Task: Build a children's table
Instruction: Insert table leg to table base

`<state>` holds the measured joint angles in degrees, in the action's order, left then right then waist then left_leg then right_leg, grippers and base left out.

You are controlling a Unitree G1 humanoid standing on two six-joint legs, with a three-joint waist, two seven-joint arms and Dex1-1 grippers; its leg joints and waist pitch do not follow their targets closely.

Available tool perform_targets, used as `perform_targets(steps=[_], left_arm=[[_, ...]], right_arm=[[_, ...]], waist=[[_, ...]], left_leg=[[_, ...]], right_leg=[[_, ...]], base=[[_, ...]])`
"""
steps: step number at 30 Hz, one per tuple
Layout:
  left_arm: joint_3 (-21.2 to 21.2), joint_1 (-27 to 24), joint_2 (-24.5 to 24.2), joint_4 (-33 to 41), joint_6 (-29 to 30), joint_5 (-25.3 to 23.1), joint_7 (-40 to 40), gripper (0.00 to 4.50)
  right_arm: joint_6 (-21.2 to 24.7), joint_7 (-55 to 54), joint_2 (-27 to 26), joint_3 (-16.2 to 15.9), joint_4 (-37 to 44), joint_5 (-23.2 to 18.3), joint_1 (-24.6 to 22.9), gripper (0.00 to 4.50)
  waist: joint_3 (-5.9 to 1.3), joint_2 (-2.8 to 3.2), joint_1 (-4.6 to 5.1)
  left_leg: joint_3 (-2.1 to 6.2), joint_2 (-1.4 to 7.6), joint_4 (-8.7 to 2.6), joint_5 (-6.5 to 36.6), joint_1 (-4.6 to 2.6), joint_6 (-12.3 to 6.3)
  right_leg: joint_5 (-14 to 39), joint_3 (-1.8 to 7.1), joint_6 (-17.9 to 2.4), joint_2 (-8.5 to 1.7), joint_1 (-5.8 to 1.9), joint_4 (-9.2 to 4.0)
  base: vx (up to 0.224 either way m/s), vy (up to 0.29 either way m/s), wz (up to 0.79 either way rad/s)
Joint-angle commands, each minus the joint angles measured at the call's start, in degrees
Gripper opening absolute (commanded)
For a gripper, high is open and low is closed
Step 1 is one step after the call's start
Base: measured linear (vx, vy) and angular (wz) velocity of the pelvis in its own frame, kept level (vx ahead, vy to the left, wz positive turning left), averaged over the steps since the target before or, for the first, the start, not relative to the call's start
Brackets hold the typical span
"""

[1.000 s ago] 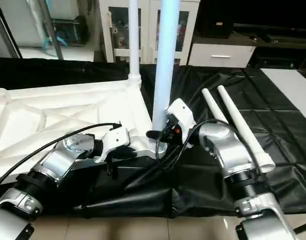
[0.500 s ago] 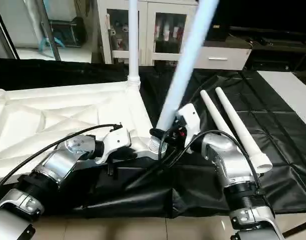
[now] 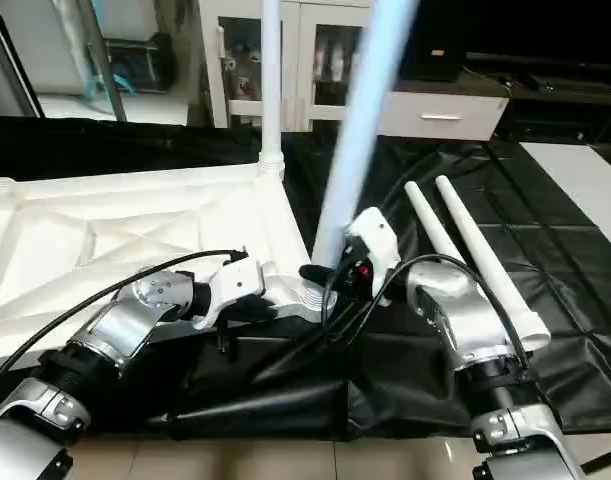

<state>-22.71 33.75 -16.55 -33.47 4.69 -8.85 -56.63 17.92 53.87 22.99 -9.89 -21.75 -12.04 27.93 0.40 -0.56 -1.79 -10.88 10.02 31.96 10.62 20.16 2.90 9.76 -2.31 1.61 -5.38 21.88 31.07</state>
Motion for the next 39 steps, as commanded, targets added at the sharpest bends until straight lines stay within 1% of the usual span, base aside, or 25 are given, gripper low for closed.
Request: perform_targets(steps=[1,2,4,9,12,13,14,15,16,17,18,19,20,21,22,23,24,26,28,29,31,32,33,36,39], left_arm=[[-1.0,-0.5,0.2,-1.1,-0.2,-0.9,0.7,0.00],[-1.0,-0.5,0.2,-1.1,-0.2,-0.9,0.8,0.00],[-0.9,-0.5,0.2,-1.0,-0.1,-0.9,0.8,0.00],[-0.8,-0.8,0.2,-0.8,0.0,-0.9,1.0,0.00],[-0.8,-0.8,0.2,-0.7,0.0,-0.9,1.0,0.00],[-0.8,-0.8,0.2,-0.7,0.1,-0.9,0.9,0.00],[-0.7,-0.9,0.2,-0.5,0.2,-0.9,0.8,0.00],[-0.8,-1.0,0.1,-0.3,0.3,-0.8,0.6,0.00],[-0.8,-1.1,0.0,-0.2,0.4,-0.8,0.5,0.00],[-0.8,-1.1,-0.1,-0.1,0.5,-0.8,0.4,0.00],[-0.9,-1.2,-0.1,0.0,0.5,-0.8,0.3,0.00],[-0.9,-1.2,-0.1,0.0,0.5,-0.8,0.3,0.00],[-0.9,-1.2,-0.1,0.0,0.4,-0.8,0.2,0.00],[-1.0,-1.1,-0.1,-0.1,0.4,-0.9,0.2,0.00],[-1.1,-1.1,0.0,-0.1,0.4,-0.9,0.2,0.00],[-1.1,-1.1,0.0,-0.1,0.4,-0.9,0.2,0.00],[-1.1,-1.1,0.1,-0.1,0.4,-0.9,0.2,0.00],[-1.1,-1.2,0.1,-0.1,0.4,-0.9,0.2,0.00],[-1.1,-1.2,0.3,0.0,0.4,-0.9,0.3,0.00],[-1.1,-1.3,0.3,0.0,0.4,-0.9,0.3,0.00],[-1.2,-1.3,0.3,0.2,0.5,-0.9,0.3,0.00],[-1.2,-1.5,0.3,0.5,0.7,-0.9,0.3,0.00],[-1.2,-1.5,0.4,0.5,0.7,-0.9,0.4,0.00],[-1.2,-1.6,0.3,0.6,0.7,-1.0,0.3,0.00],[-1.2,-1.8,0.0,0.8,0.7,-1.0,0.1,0.00]], right_arm=[[3.5,1.2,0.3,-4.7,-6.1,3.8,-2.4,1.85],[3.7,1.7,0.2,-4.7,-6.4,3.4,-1.5,1.85],[4.1,2.8,0.4,-5.1,-6.5,3.3,-1.1,1.85],[3.2,3.7,1.4,-7.2,-8.2,5.9,-2.2,1.85],[2.2,2.3,0.9,-6.3,-9.3,6.0,-2.3,1.85],[3.2,1.6,-0.2,-3.8,-9.1,3.8,-1.8,1.85],[5.8,-0.1,-2.3,1.8,-8.3,-1.4,-0.5,1.85],[7.6,-0.5,-2.8,5.1,-7.7,-4.7,0.5,1.85],[9.3,-0.5,-2.9,7.8,-7.2,-7.4,1.5,1.85],[10.3,-0.1,-2.6,9.3,-6.9,-9.0,2.1,1.85],[11.3,0.4,-2.2,10.6,-6.7,-10.6,2.8,1.85],[11.3,0.4,-2.2,10.6,-6.7,-10.6,2.8,1.85],[13.0,2.4,-1.0,12.0,-5.9,-12.6,3.6,1.85],[14.2,4.2,0.2,12.2,-4.6,-13.6,4.0,1.84],[15.5,6.5,1.8,11.7,-2.8,-14.3,4.3,1.84],[15.5,6.5,1.8,11.7,-2.8,-14.3,4.3,1.84],[16.4,8.8,3.3,10.1,-0.7,-13.6,4.1,1.84],[16.9,10.0,3.9,9.0,0.6,-12.6,3.8,1.84],[17.0,10.2,4.1,8.2,1.4,-12.1,3.9,1.84],[16.9,10.2,4.1,7.9,1.5,-11.8,4.2,1.84],[17.0,10.0,4.2,7.6,1.7,-11.9,4.7,1.84],[15.7,8.8,4.3,6.5,1.0,-10.3,6.3,1.84],[15.4,8.6,4.3,6.3,0.6,-9.9,6.7,1.84],[13.2,7.7,4.3,5.0,-0.5,-7.3,7.9,1.84],[9.8,5.9,3.1,4.0,-3.5,-4.6,9.9,1.84]], waist=[[-0.79,0.05,0.68],[-0.81,-0.14,0.90],[-0.68,-0.06,0.80],[-0.63,-0.30,0.78],[-0.58,-0.18,0.83],[-0.53,-0.20,0.88],[-0.58,-0.16,0.99],[-0.57,-0.05,0.94],[-0.63,-0.18,1.17],[-0.77,-0.18,1.07],[-1.02,-0.28,0.75],[-1.02,-0.28,0.75],[-1.47,-0.24,0.42],[-1.71,-0.18,-0.12],[-1.67,-0.32,-0.20],[-1.58,-0.36,-0.35],[-1.31,-0.57,-0.81],[-1.43,-0.39,-1.02],[-1.50,-0.63,-0.99],[-1.56,-0.45,-1.16],[-1.49,-0.44,-1.24],[-1.50,-0.65,-1.26],[-1.46,-0.64,-1.19],[-1.40,-0.51,-1.04],[-1.54,-0.55,-0.93]], left_leg=[[2.10,3.07,-4.88,33.2,-1.07,1.95],[2.18,3.08,-4.92,33.3,-0.95,1.98],[2.12,3.08,-4.88,33.6,-1.07,1.97],[2.15,3.11,-4.91,33.6,-1.07,1.88],[2.25,3.08,-4.91,34.4,-1.18,2.05],[2.28,3.05,-4.92,34.7,-1.15,2.03],[2.30,3.00,-4.92,34.9,-1.23,2.00],[2.35,3.01,-4.93,35.0,-1.32,2.00],[2.62,3.04,-5.04,34.9,-1.01,2.12],[2.48,3.08,-4.97,34.4,-1.10,2.05],[2.17,3.19,-4.83,32.4,-1.14,1.88],[2.17,3.19,-4.83,32.4,-1.14,1.88],[1.75,3.34,-4.83,25.5,-0.24,0.95],[1.16,3.44,-4.48,20.5,-0.16,-0.25],[0.80,3.39,-4.24,18.5,-0.15,-1.04],[0.50,3.30,-4.08,17.4,-0.09,-1.79],[0.08,3.24,-3.70,15.6,0.12,-3.10],[0.23,3.37,-3.67,13.8,0.49,-3.45],[0.14,3.44,-3.54,12.5,0.47,-3.38],[0.11,3.47,-3.43,12.3,0.28,-3.17],[0.06,3.49,-3.48,12.4,0.23,-2.78],[0.08,3.55,-3.52,12.5,0.20,-2.56],[0.22,3.51,-3.61,12.7,0.38,-2.12],[0.12,3.48,-3.52,14.0,0.05,-1.41],[0.15,3.39,-3.42,13.2,0.18,-1.24]], right_leg=[[32.7,1.45,-6.0,-2.80,1.00,-4.88],[32.6,1.33,-6.2,-2.75,0.88,-4.75],[33.4,1.40,-6.0,-2.79,1.08,-4.91],[34.6,1.44,-5.4,-2.85,1.13,-5.06],[35.7,1.35,-5.1,-2.86,1.29,-5.19],[36.1,1.31,-4.9,-2.84,1.28,-5.24],[36.7,1.40,-4.9,-2.90,1.36,-5.34],[37.0,1.42,-4.8,-2.97,1.46,-5.46],[36.5,1.18,-4.9,-2.86,1.02,-5.21],[35.2,1.22,-5.4,-2.81,1.03,-5.17],[32.3,1.47,-6.5,-2.89,1.00,-4.89],[32.3,1.47,-6.5,-2.89,1.00,-4.89],[24.3,1.68,-8.7,-2.92,0.08,-3.80],[17.6,1.75,-10.6,-2.77,-0.13,-3.24],[15.1,1.78,-11.5,-2.65,-0.14,-3.01],[14.0,1.78,-12.2,-2.60,-0.15,-2.89],[15.4,1.96,-12.5,-2.82,-0.17,-2.85],[16.0,1.81,-12.3,-3.02,-0.55,-2.48],[15.3,1.75,-12.4,-2.93,-0.53,-2.32],[15.2,1.73,-12.7,-2.94,-0.45,-2.27],[15.4,1.71,-12.9,-2.84,-0.48,-2.26],[15.6,1.69,-12.8,-2.81,-0.47,-2.20],[16.3,1.66,-12.6,-2.86,-0.56,-2.10],[17.4,1.75,-12.2,-2.83,-0.24,-2.26],[16.0,1.74,-12.4,-2.87,-0.35,-2.02]], base=[[0.000,0.000,0.00],[0.000,0.000,0.00],[0.000,0.000,0.00],[0.000,0.000,0.00],[0.000,0.000,0.00],[0.000,0.000,0.00],[0.000,0.000,0.00],[0.000,0.000,0.00],[0.000,0.000,0.00],[0.000,0.000,0.00],[0.000,0.000,0.00],[0.000,0.000,0.00],[0.000,0.000,0.00],[0.000,0.000,0.00],[0.000,0.000,0.00],[0.000,0.000,0.00],[0.000,0.000,0.00],[0.000,0.000,0.00],[0.000,0.000,0.00],[0.000,0.000,0.00],[0.000,0.000,0.00],[0.000,0.000,0.00],[0.000,0.000,0.00],[0.000,0.000,0.00],[0.000,0.000,0.00]])
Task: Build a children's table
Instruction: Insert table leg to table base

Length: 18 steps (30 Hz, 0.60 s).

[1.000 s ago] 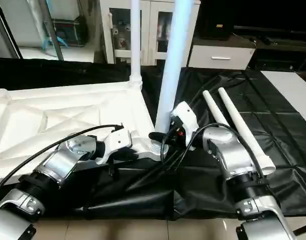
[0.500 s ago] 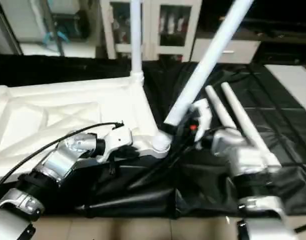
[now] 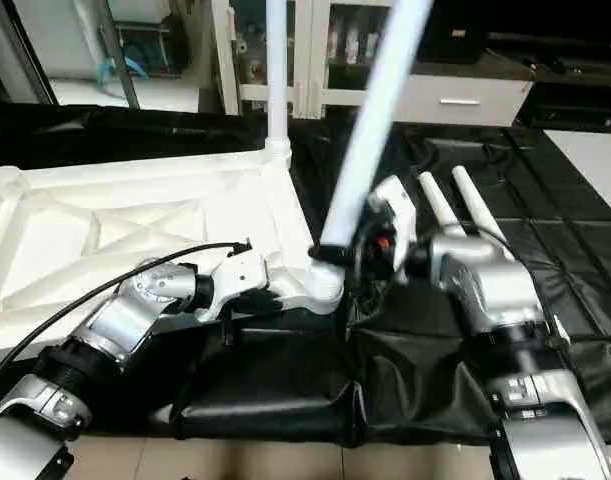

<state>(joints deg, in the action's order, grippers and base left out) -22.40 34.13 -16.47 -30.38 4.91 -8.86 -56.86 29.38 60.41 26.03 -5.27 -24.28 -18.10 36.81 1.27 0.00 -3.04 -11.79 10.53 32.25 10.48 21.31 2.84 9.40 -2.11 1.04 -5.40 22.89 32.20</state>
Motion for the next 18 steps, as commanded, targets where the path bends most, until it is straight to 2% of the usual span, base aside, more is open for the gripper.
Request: perform_targets(steps=[1,7,9,10,15,18], left_arm=[[-1.5,-2.3,-0.1,-2.2,0.5,-1.0,0.3,0.00],[-1.6,-2.5,-0.2,-1.9,0.7,-1.1,0.3,0.00],[-1.6,-2.5,-0.2,-1.8,0.7,-1.1,0.3,0.00],[-1.6,-2.5,-0.3,-1.8,0.8,-1.1,0.3,0.00],[-1.6,-2.7,-0.2,-1.5,0.9,-1.2,0.4,0.00],[-1.6,-2.9,-0.2,-1.3,1.0,-1.1,0.4,0.00]], right_arm=[[-2.5,-0.6,-0.2,-1.4,-1.8,2.2,1.5,1.84],[-4.3,2.3,0.2,-5.2,-4.8,4.9,2.8,1.84],[-4.5,2.5,0.2,-5.2,-5.2,5.1,2.9,1.84],[-5.0,3.2,0.3,-5.6,-6.1,5.8,3.2,1.84],[-6.5,3.5,0.0,-5.9,-8.5,6.6,4.0,1.84],[-5.7,3.2,-1.3,-4.6,-10.5,5.2,4.5,1.84]], waist=[[-2.39,-1.10,0.31],[-2.43,-1.01,0.25],[-2.45,-1.07,0.30],[-2.52,-1.41,0.25],[-2.48,-1.28,0.24],[-2.49,-1.40,0.31]], left_leg=[[0.97,2.81,-3.68,13.4,-0.99,-1.25],[0.90,2.86,-3.49,12.0,-0.89,-2.37],[0.89,2.87,-3.43,12.7,-0.98,-2.30],[0.87,2.86,-3.35,12.6,-0.97,-2.51],[0.78,2.87,-3.18,11.5,-0.97,-3.02],[0.81,2.87,-3.14,11.6,-0.93,-3.00]], right_leg=[[16.2,1.53,-11.9,-2.78,-1.35,-3.22],[13.5,1.46,-12.8,-2.63,-1.69,-2.83],[14.0,1.48,-12.9,-2.67,-1.69,-2.84],[14.4,1.48,-12.9,-2.78,-1.73,-2.78],[13.3,1.45,-13.5,-2.67,-1.70,-2.65],[13.4,1.47,-13.5,-2.67,-1.71,-2.53]], base=[[0.000,0.000,0.00],[0.000,0.000,0.00],[0.000,0.000,0.00],[0.000,0.000,0.00],[0.000,0.000,0.00],[0.000,0.000,0.00]])
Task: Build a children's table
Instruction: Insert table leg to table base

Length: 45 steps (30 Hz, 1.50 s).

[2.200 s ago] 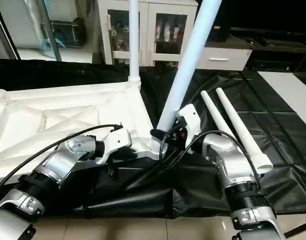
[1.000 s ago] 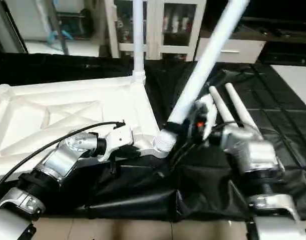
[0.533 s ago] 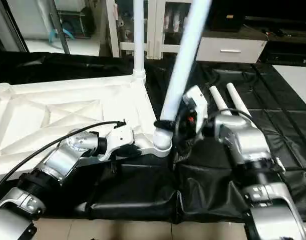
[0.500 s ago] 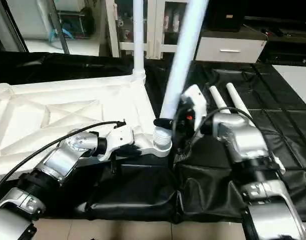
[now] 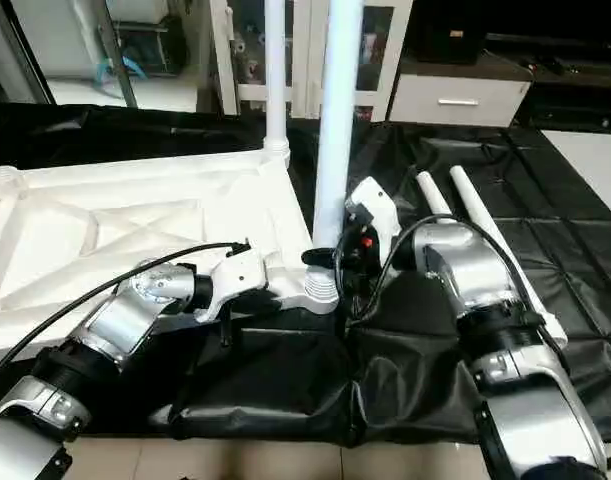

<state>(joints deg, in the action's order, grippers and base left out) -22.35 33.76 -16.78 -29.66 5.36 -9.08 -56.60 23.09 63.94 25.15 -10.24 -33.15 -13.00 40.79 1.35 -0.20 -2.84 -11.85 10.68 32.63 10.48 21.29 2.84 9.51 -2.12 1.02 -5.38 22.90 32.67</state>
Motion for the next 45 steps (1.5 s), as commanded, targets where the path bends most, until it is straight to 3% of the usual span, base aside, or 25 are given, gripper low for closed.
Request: perform_targets(steps=[1,9,17,28,34,45], left_arm=[[-1.7,-2.5,0.1,-1.9,0.6,-0.9,0.2,0.00],[-1.7,-3.0,0.1,-1.3,1.0,-0.8,0.3,0.00],[-1.6,-3.2,0.1,-0.9,1.3,-0.8,0.3,0.00],[-1.6,-3.2,0.1,-0.9,1.3,-0.9,0.4,0.00],[-1.6,-3.0,0.1,-1.1,1.2,-1.0,0.4,0.00],[-1.6,-2.9,0.3,-1.3,1.2,-1.1,0.2,0.00]], right_arm=[[0.8,-0.4,-0.7,0.8,-2.1,-0.1,0.6,1.84],[0.8,-5.2,-3.3,5.4,-7.9,-2.2,-1.1,1.84],[-1.2,-8.5,-3.8,6.7,-9.1,-0.9,-5.1,1.84],[-4.4,-8.3,-1.8,2.8,-2.6,3.5,-12.5,1.84],[-3.6,-7.0,-0.2,-0.2,6.5,4.4,-18.0,1.84],[0.3,-5.8,1.3,-3.7,12.0,4.9,-20.1,1.84]], waist=[[-2.49,-1.18,0.17],[-2.50,-1.37,0.64],[-2.38,-1.32,1.01],[-2.55,-1.41,0.98],[-2.54,-1.36,0.86],[-2.15,-1.19,0.88]], left_leg=[[0.88,2.70,-3.53,12.3,-0.89,-2.84],[1.03,2.65,-3.61,14.1,-0.94,-1.78],[1.23,2.70,-3.87,16.7,-1.03,-0.90],[1.28,2.69,-4.07,18.2,-1.14,-0.47],[1.41,2.74,-4.21,19.3,-1.19,-0.41],[1.64,2.82,-4.54,23.9,-1.63,0.82]], right_leg=[[14.1,1.51,-13.5,-2.70,-1.66,-3.11],[16.2,1.48,-13.0,-2.68,-1.61,-3.19],[19.5,1.51,-11.6,-2.71,-1.38,-3.65],[17.7,1.50,-11.2,-2.53,-1.33,-3.66],[19.8,1.59,-9.8,-2.59,-1.21,-3.95],[22.9,1.69,-9.1,-2.47,-0.81,-4.49]], base=[[0.000,0.000,0.00],[0.000,0.000,0.00],[0.000,0.000,0.00],[0.000,0.000,0.00],[0.000,0.000,0.00],[0.000,0.000,0.00]])
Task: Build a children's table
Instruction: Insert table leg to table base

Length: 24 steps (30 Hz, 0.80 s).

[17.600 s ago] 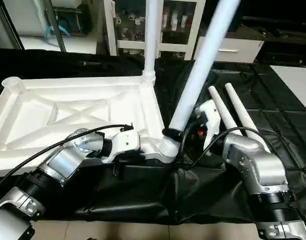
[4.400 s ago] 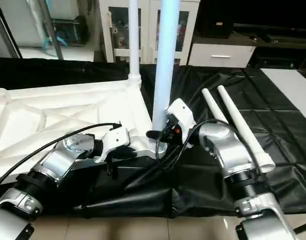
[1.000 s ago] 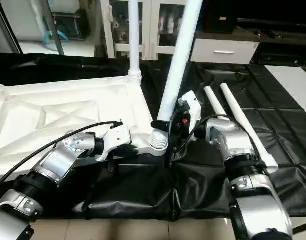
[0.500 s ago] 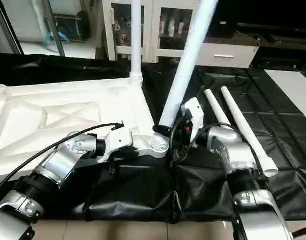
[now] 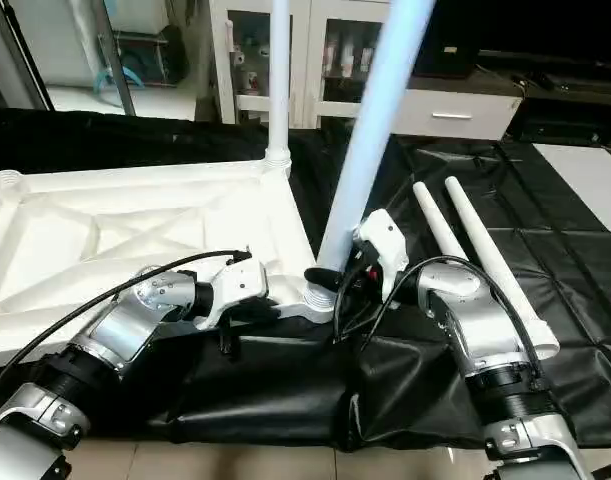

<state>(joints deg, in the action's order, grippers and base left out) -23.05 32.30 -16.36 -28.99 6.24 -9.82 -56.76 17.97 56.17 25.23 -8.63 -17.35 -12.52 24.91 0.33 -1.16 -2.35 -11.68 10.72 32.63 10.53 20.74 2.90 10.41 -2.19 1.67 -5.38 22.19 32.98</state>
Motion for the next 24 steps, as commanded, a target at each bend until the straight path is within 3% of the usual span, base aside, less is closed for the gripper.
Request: perform_targets(steps=[1,4,8,14,19,20,24], left_arm=[[-0.9,-1.4,-0.2,-2.0,0.3,-0.4,0.4,0.00],[-0.8,-1.5,-0.3,-1.9,0.3,-0.4,0.4,0.00],[-0.8,-1.5,-0.4,-1.9,0.4,-0.4,0.3,0.00],[-0.6,-1.4,-0.5,-1.8,0.5,-0.3,0.4,0.00],[-0.7,-1.3,-0.6,-1.9,0.4,-0.2,0.3,0.00],[-0.7,-1.2,-0.6,-2.0,0.4,-0.2,0.2,0.00],[-0.7,-1.0,-0.5,-2.2,0.3,-0.2,0.2,0.00]], right_arm=[[5.0,1.2,1.1,-5.2,-4.1,4.9,-4.1,1.84],[4.7,-1.2,-0.1,-4.0,-6.3,5.0,-3.0,1.84],[4.6,-1.5,-0.2,-5.8,-8.1,6.3,-3.3,1.84],[4.8,-4.2,-1.9,-4.8,-10.9,6.1,-3.4,1.84],[3.0,-4.7,-2.2,-5.8,-13.1,7.6,-3.0,1.84],[2.4,-4.7,-2.1,-6.3,-13.0,8.0,-2.8,1.84],[2.4,-4.4,-2.5,-6.3,-12.3,7.6,-2.3,1.84]], waist=[[-1.06,-0.38,0.39],[-0.92,-0.42,0.65],[-0.68,-0.50,1.04],[-0.71,-0.54,1.25],[-0.57,-0.45,1.89],[-0.56,-0.21,2.01],[-0.73,-0.24,2.56]], left_leg=[[1.55,2.76,-4.60,24.4,-1.01,0.87],[1.78,2.64,-4.69,26.0,-1.09,1.29],[2.19,2.55,-4.78,29.5,-1.44,1.85],[2.42,2.56,-4.99,30.2,-1.31,2.05],[2.92,2.42,-4.93,34.4,-1.75,2.69],[3.08,2.43,-5.05,34.9,-1.74,2.79],[3.20,2.54,-5.36,35.1,-1.50,2.89]], right_leg=[[22.9,1.76,-9.5,-2.56,-0.17,-4.82],[26.6,1.73,-8.4,-2.77,-0.06,-5.19],[31.6,1.57,-6.6,-2.73,0.34,-5.78],[31.4,1.60,-6.2,-2.72,0.45,-5.80],[36.5,1.23,-4.6,-2.74,0.99,-6.50],[36.6,1.16,-4.4,-2.72,0.94,-6.54],[33.1,1.20,-5.4,-2.60,0.67,-6.28]], base=[[0.000,0.000,0.00],[0.000,0.000,0.00],[0.000,0.000,0.00],[0.000,0.000,0.00],[0.000,0.000,0.00],[0.000,0.000,0.00],[0.000,0.000,0.00]])
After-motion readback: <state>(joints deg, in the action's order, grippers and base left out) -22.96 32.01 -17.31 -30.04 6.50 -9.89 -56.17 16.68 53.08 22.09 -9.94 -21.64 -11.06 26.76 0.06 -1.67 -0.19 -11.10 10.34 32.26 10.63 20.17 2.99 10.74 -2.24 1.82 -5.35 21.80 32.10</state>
